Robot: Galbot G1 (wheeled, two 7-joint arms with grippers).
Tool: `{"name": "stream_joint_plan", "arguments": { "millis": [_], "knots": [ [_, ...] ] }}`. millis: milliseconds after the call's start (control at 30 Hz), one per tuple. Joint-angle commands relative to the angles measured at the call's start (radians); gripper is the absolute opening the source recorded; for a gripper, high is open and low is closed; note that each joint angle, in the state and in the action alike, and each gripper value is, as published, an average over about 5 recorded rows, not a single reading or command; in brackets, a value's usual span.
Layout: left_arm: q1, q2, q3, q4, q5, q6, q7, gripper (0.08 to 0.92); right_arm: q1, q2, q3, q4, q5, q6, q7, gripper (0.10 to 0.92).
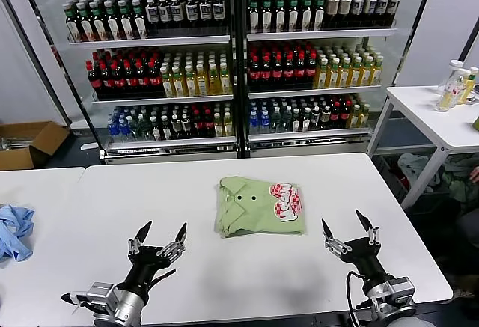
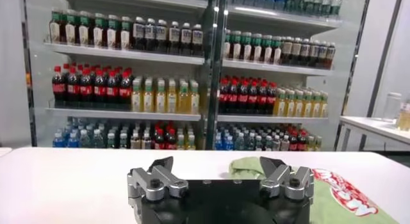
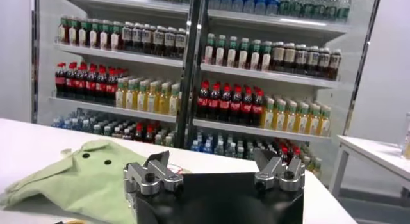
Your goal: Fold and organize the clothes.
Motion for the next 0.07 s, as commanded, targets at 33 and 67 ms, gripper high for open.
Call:
{"name": "stream_joint_plan", "arguments": {
  "millis": [33,67],
  "knots": [
    [0.009,0.003,-0.005,-0.009,0.003,-0.006,0.011,0.823,0.017,-0.009,-0.005,0.003,-0.018,0.008,0.004,0.823],
    [0.008,0.003,-0.006,-0.009,0.004,-0.006,0.011,0.823,0.021,-0.010,-0.007,0.002,-0.018,0.007,0.004,0.823]
  ]
}}
